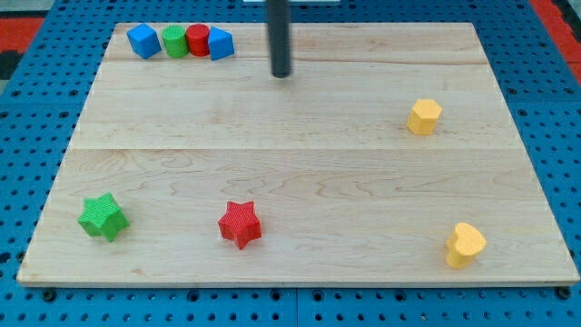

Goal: Push the hexagon above the red star vertically

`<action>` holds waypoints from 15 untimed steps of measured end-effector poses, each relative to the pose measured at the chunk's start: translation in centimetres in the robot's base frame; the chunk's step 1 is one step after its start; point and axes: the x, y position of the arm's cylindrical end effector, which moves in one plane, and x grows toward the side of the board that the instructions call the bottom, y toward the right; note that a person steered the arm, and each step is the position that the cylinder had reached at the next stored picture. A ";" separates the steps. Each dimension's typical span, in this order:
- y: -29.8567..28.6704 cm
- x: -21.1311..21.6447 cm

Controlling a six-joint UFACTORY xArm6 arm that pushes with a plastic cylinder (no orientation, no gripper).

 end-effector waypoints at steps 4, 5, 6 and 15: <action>21.8 9.5; 12.9 6.3; 5.5 7.0; -3.5 11.8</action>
